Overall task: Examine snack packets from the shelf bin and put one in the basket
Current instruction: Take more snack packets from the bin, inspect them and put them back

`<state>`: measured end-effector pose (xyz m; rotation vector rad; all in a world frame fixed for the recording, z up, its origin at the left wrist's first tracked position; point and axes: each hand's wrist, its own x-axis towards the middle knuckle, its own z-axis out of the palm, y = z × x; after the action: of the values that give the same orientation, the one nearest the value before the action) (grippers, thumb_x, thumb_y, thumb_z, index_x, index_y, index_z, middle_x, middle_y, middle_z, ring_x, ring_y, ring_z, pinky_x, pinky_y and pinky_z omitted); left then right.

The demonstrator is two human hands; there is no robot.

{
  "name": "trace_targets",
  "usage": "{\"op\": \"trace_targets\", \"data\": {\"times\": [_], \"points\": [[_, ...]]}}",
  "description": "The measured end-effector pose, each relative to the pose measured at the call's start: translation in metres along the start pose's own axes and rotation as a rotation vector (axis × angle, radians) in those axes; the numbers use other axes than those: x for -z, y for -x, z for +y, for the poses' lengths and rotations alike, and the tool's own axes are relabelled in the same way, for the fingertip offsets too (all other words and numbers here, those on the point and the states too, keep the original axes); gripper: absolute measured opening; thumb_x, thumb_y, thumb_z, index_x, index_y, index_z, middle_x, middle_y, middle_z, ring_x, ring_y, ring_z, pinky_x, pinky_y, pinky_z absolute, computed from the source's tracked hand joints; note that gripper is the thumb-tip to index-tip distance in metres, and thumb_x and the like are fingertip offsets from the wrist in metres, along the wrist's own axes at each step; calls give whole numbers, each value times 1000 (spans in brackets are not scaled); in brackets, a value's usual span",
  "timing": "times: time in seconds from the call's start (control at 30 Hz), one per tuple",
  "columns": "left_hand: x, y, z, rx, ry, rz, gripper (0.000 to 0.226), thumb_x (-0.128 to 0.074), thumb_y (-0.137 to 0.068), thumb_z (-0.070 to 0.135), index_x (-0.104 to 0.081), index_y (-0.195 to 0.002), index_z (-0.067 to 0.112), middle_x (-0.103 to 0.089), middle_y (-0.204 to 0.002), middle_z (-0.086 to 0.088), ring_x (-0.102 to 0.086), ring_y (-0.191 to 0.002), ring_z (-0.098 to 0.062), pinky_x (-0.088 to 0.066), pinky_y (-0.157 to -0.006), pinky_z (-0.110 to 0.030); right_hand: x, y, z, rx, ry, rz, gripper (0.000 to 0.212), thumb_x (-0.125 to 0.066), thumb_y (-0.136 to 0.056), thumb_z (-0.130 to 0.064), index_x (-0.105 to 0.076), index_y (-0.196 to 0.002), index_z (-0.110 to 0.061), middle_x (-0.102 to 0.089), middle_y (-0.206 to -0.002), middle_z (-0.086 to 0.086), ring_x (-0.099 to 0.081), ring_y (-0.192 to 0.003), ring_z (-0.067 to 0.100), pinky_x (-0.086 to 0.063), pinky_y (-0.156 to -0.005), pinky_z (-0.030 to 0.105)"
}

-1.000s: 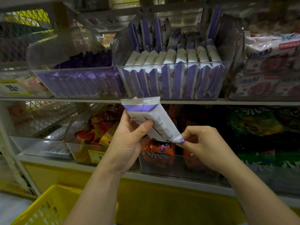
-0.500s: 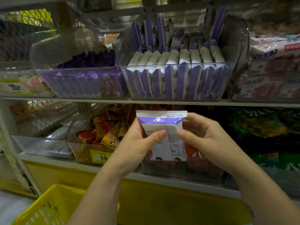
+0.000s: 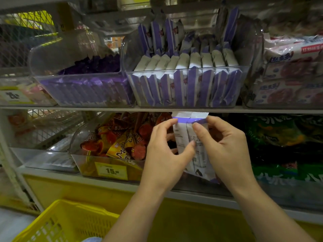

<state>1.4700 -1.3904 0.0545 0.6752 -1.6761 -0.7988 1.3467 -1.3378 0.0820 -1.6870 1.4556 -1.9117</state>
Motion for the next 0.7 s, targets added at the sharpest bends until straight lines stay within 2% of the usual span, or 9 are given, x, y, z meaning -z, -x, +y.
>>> {"op": "trace_targets", "data": {"times": [0.1, 0.2, 0.3, 0.37, 0.53, 0.6, 0.7], "points": [[-2, 0, 0, 8, -72, -48, 65, -73, -78, 27, -44, -135, 37, -44, -128, 25, -52, -116, 6, -57, -83, -24, 0, -1, 0, 52, 74, -9, 22, -64, -89, -28, -70, -110, -25, -70, -98, -9, -66, -94, 6, -57, -80, 32], [0, 1, 0, 29, -42, -41, 63, -73, -80, 18, -45, -132, 42, -47, -127, 24, -56, -111, 6, -57, -79, -19, -3, 0, 0, 102, 128, -19, 19, -66, -87, -26, -69, -105, -29, -67, -92, -10, -64, -88, 3, -54, -75, 20], [3, -1, 1, 106, 82, -17, 53, -72, -81, 17, -49, -114, 51, -57, -120, 19, -63, -104, -3, -57, -69, -19, -4, -1, 0, 96, 128, -25, 17, -66, -88, -25, -70, -104, -27, -66, -90, -9, -64, -85, 4, -53, -72, 20], [5, -4, 1, 129, 123, 18, 44, -73, -81, 18, -53, -107, 47, -63, -112, 17, -68, -96, -6, -55, -63, -17, -4, -2, 1, 87, 114, -35, 16, -65, -88, -24, -70, -103, -29, -66, -89, -10, -64, -84, 4, -52, -71, 19], [10, -7, 2, 111, 85, 56, 19, -73, -80, 29, -62, -94, 34, -68, -91, 26, -68, -72, 3, -48, -54, -10, -4, -2, -2, 38, 58, -97, 15, -64, -89, -22, -71, -100, -29, -69, -92, -11, -66, -87, 2, -54, -74, 20], [10, -9, 2, 137, 110, 59, 20, -71, -73, 42, -65, -89, 33, -71, -89, 18, -69, -78, -1, -53, -62, -16, -4, -2, -4, 29, 22, -124, 14, -63, -91, -20, -72, -96, -30, -72, -86, -12, -68, -83, 2, -53, -68, 15], [11, -12, -3, 210, 209, 22, 28, -67, -62, 49, -68, -84, 32, -74, -91, 0, -72, -89, -20, -58, -76, -37, -5, -2, -8, 13, -28, -144, 13, -63, -91, -22, -73, -91, -30, -72, -83, -13, -68, -77, 2, -53, -63, 15]]}}
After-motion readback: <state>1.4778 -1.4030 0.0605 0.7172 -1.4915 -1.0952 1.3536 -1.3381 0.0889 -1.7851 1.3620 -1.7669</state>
